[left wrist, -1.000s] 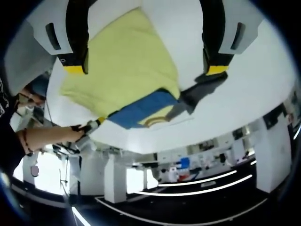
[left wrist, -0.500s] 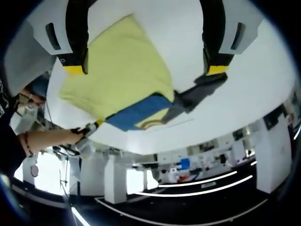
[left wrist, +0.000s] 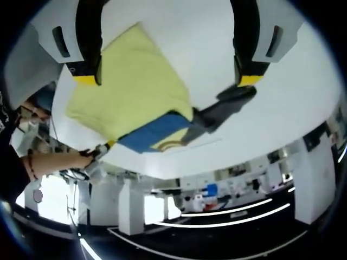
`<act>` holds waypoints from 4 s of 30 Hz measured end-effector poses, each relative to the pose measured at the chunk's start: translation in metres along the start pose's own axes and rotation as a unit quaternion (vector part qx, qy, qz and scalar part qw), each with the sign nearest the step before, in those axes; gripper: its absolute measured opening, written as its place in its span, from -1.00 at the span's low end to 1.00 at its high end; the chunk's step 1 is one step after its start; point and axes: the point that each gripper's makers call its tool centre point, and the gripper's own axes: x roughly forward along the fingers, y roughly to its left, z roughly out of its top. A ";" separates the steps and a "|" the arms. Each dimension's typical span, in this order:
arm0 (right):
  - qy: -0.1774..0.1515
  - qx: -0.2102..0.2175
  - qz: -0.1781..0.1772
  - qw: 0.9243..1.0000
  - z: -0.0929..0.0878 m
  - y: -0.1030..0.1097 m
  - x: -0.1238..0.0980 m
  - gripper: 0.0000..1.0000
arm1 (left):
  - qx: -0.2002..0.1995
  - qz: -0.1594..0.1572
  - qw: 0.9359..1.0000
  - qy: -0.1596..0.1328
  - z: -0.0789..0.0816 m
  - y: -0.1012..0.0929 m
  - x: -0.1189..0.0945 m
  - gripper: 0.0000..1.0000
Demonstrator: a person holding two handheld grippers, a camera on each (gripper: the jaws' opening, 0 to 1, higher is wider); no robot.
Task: Fold the garment on the visible template until the final outline fits inside the template.
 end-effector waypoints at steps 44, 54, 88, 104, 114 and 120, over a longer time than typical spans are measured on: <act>-0.089 0.093 0.045 0.991 0.033 0.001 -0.040 0.16 | -0.030 0.028 0.999 0.015 -0.003 0.030 0.019 0.84; -0.123 0.070 0.075 0.987 0.039 0.026 -0.075 0.63 | -0.054 0.050 0.997 0.011 -0.004 0.058 0.028 0.76; -0.176 0.046 0.115 0.977 0.026 0.085 -0.130 0.89 | -0.230 0.159 0.960 -0.017 -0.036 0.134 0.095 -0.21; -0.163 0.025 0.109 0.980 0.022 0.092 -0.123 0.80 | -0.276 0.222 0.935 -0.011 -0.031 0.125 0.107 -0.40; -0.159 0.032 0.112 0.980 0.018 0.092 -0.119 0.72 | -0.295 0.246 0.923 0.001 -0.037 0.129 0.118 -0.57; -0.156 0.040 0.117 0.980 0.013 0.095 -0.116 0.70 | -0.315 0.256 0.914 -0.004 -0.034 0.133 0.126 -0.63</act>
